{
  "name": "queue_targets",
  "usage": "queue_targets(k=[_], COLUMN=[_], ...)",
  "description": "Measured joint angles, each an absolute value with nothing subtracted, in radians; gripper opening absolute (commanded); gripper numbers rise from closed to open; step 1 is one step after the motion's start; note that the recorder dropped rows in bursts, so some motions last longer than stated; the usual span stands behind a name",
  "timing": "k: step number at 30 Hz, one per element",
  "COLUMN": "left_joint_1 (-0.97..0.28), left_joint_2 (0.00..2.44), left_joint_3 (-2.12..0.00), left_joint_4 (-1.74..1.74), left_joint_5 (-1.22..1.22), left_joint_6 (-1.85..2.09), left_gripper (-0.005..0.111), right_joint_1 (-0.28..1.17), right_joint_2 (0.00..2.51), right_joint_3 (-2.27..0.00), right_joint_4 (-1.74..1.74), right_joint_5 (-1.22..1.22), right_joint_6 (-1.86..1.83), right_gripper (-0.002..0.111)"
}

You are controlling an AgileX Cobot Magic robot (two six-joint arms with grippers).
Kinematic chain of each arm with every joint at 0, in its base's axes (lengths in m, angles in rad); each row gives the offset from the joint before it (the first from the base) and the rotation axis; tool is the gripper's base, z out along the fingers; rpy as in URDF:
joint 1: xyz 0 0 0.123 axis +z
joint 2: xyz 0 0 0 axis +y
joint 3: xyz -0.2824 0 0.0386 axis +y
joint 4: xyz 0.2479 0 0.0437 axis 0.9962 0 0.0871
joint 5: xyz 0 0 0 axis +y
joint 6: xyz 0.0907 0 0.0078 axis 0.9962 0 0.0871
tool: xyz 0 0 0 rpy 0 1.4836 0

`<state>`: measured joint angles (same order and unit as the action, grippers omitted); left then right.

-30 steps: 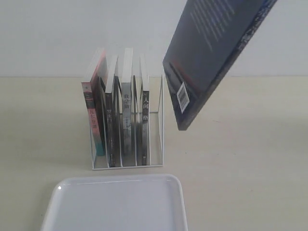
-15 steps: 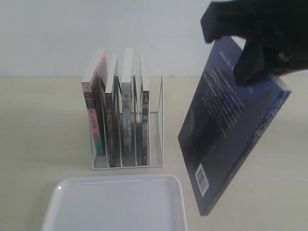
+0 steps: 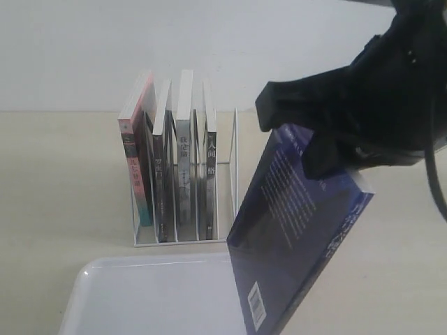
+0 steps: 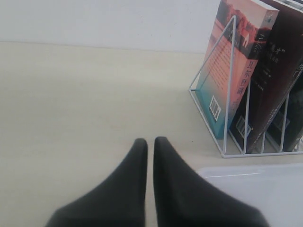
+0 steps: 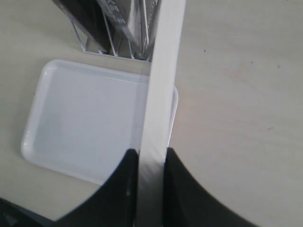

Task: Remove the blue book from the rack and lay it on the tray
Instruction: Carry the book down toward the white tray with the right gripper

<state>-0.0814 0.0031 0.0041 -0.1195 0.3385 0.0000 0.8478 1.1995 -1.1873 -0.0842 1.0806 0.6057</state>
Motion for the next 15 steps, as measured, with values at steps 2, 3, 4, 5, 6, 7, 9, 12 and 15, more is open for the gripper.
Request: queue_targets(k=[2,3,4,5,6,7,9,12,15], left_joint_1=[-0.081,-0.081,-0.081,-0.081,-0.081,-0.081,-0.081,-0.081,-0.081], left_joint_2=[0.003,0.003,0.003,0.003,0.003,0.003,0.003,0.003,0.003], left_joint_3=[0.004,0.004,0.004,0.004,0.004,0.004,0.004,0.004,0.004], left_joint_4=[-0.119,-0.119,-0.119,-0.119,-0.119,-0.119,-0.119,-0.119,-0.119], left_joint_5=[0.339,0.339,0.339,0.339,0.339,0.339,0.339,0.339,0.339], left_joint_6=[0.000,0.000,0.000,0.000,0.000,0.000,0.000,0.000,0.000], left_gripper=[0.004,0.004,0.004,0.004,0.004,0.004,0.004,0.004,0.004], right_joint_1=[0.848,0.848,0.848,0.848,0.848,0.848,0.848,0.848,0.848], right_joint_2=[1.200,1.200,1.200,1.200,1.200,1.201,1.206,1.232,1.274], right_joint_3=[-1.163,-1.156,-1.148,-1.146,-1.144,-1.144,-1.144,-1.144,-1.144], right_joint_4=[-0.074,-0.071,-0.071,-0.071,-0.071,-0.069,-0.065,-0.058,-0.058], right_joint_5=[1.062,1.054,1.050,1.044,1.035,1.029,1.010,1.001,1.000], right_joint_6=[0.611,0.613,0.618,0.621,0.626,0.629,0.631,0.635,0.635], right_gripper=[0.000,0.000,0.000,0.000,0.000,0.000,0.000,0.000,0.000])
